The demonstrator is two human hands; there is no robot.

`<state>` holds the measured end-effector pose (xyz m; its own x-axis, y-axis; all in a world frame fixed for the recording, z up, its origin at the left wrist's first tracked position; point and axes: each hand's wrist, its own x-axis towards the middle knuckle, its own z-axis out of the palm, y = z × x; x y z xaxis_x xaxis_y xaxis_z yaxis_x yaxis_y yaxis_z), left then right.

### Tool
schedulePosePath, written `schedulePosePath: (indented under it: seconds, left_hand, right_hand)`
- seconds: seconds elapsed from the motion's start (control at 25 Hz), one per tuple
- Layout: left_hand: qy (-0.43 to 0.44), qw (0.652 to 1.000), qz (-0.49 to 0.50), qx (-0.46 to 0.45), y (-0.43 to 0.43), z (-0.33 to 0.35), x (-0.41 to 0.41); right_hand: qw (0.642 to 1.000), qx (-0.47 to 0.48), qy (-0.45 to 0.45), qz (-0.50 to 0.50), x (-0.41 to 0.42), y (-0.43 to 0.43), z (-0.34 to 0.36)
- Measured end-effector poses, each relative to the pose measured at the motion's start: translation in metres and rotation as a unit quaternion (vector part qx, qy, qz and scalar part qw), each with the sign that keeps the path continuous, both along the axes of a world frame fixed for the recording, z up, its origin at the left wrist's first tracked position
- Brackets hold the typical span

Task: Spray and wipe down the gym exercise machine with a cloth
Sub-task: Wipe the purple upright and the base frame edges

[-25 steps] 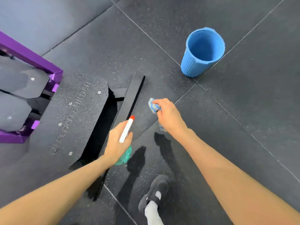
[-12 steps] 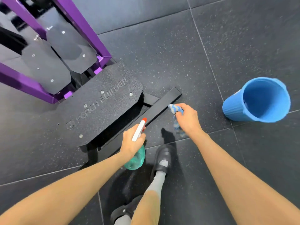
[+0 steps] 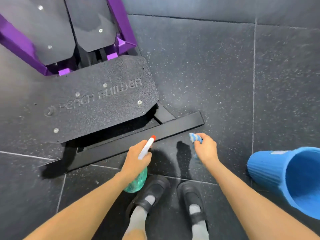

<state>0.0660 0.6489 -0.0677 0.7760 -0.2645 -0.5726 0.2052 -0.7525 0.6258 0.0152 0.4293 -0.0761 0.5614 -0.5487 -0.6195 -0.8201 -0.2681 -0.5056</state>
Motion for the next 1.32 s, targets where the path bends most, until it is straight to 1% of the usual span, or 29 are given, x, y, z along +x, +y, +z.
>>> schedulePosePath:
  seconds: [0.08, 0.12, 0.2, 0.32, 0.44, 0.52, 0.6, 0.64, 0.72, 0.76, 0.8, 0.88, 0.92, 0.96, 1.0, 1.08, 1.12, 1.16, 1.2, 1.24, 1.28, 1.32]
  left_hand:
    - [0.009, 0.998, 0.057, 0.0, 0.003, -0.03, -0.001]
    - [0.007, 0.996, 0.087, 0.011, 0.007, -0.048, 0.0]
    - [0.012, 0.992, 0.117, 0.038, 0.019, -0.081, 0.001]
    - [-0.021, 0.991, 0.122, 0.044, 0.043, -0.146, 0.005]
    - [-0.053, 0.99, 0.113, 0.066, 0.071, -0.203, 0.001]
    - [-0.065, 0.986, 0.134, 0.075, 0.086, -0.228, -0.006]
    - [-0.085, 0.981, 0.162, 0.062, 0.098, -0.245, -0.01]
    - [-0.101, 0.977, 0.18, 0.052, 0.105, -0.252, -0.012]
    - [-0.13, 0.97, 0.201, 0.046, 0.116, -0.259, -0.018]
    - [-0.138, 0.967, 0.211, 0.044, 0.12, -0.259, -0.022]
    - [-0.143, 0.964, 0.218, 0.044, 0.122, -0.259, -0.024]
    - [-0.153, 0.961, 0.225, 0.057, 0.126, -0.253, -0.031]
    - [-0.156, 0.958, 0.231, 0.06, 0.127, -0.25, -0.035]
    - [-0.16, 0.956, 0.241, 0.054, 0.13, -0.248, -0.04]
    - [-0.164, 0.953, 0.253, 0.039, 0.133, -0.246, -0.044]
    - [-0.177, 0.941, 0.29, -0.005, 0.144, -0.244, -0.056]
    - [-0.186, 0.932, 0.311, -0.022, 0.154, -0.241, -0.062]
    - [-0.197, 0.923, 0.329, -0.034, 0.162, -0.239, -0.066]
    - [-0.215, 0.912, 0.348, -0.038, 0.174, -0.237, -0.071]
    - [-0.237, 0.901, 0.361, -0.036, 0.186, -0.235, -0.075]
    - [-0.259, 0.894, 0.365, -0.033, 0.198, -0.235, -0.077]
    - [-0.278, 0.886, 0.37, -0.029, 0.209, -0.235, -0.079]
  right_hand:
    - [1.0, -0.003, -0.011, 0.025, 0.017, -0.002, -0.034]
    - [0.998, -0.005, -0.025, 0.05, 0.026, 0.0, -0.053]
    - [0.992, -0.017, -0.059, 0.108, 0.045, 0.007, -0.087]
    - [0.969, -0.013, -0.121, 0.213, 0.084, 0.039, -0.158]
    - [0.938, 0.019, -0.212, 0.274, 0.109, 0.083, -0.208]
    - [0.927, 0.021, -0.275, 0.256, 0.117, 0.098, -0.222]
    - [0.922, 0.024, -0.324, 0.211, 0.124, 0.104, -0.234]
    - [0.917, 0.039, -0.341, 0.205, 0.127, 0.109, -0.239]
    - [0.896, 0.091, -0.37, 0.23, 0.127, 0.125, -0.237]
    - [0.883, 0.101, -0.383, 0.253, 0.128, 0.133, -0.233]
    - [0.871, 0.091, -0.398, 0.274, 0.13, 0.141, -0.227]
    - [0.85, 0.026, -0.438, 0.293, 0.126, 0.154, -0.209]
    - [0.834, 0.0, -0.461, 0.305, 0.121, 0.159, -0.204]
    - [0.811, -0.018, -0.475, 0.341, 0.116, 0.163, -0.208]
    - [0.786, -0.035, -0.462, 0.41, 0.11, 0.167, -0.217]
    - [0.737, -0.094, -0.347, 0.573, 0.093, 0.171, -0.252]
    - [0.72, -0.124, -0.31, 0.609, 0.088, 0.172, -0.269]
    - [0.728, -0.136, -0.303, 0.599, 0.087, 0.17, -0.279]
    - [0.749, -0.142, -0.311, 0.568, 0.089, 0.173, -0.284]
    - [0.759, -0.171, -0.312, 0.545, 0.091, 0.181, -0.286]
    - [0.753, -0.215, -0.308, 0.541, 0.091, 0.19, -0.289]
    - [0.724, -0.261, -0.317, 0.555, 0.089, 0.204, -0.294]
